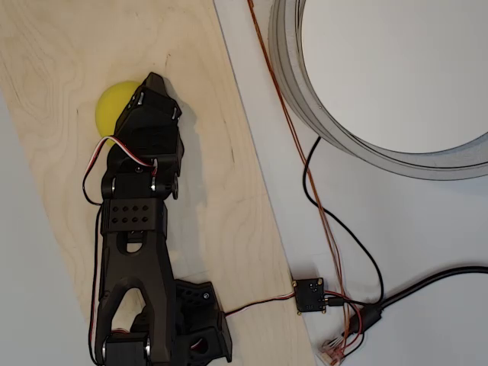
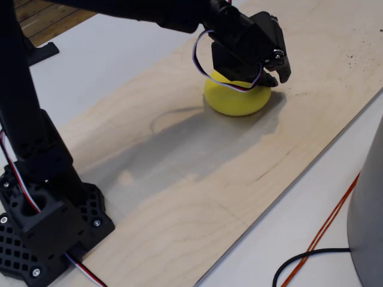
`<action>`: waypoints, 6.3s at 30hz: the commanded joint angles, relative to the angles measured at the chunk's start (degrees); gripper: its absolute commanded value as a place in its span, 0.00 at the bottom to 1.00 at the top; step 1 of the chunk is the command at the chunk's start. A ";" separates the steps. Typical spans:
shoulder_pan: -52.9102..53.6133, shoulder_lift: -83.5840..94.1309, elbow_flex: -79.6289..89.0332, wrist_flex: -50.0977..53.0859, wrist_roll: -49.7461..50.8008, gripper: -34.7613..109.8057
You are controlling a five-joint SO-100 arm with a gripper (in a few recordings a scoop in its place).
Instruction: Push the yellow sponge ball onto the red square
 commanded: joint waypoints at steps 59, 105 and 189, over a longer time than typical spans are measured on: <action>-0.44 46.85 33.31 2.02 -4.13 0.24; -0.97 34.01 38.32 -9.67 -0.26 0.24; -1.93 29.27 10.90 -35.77 -33.22 0.25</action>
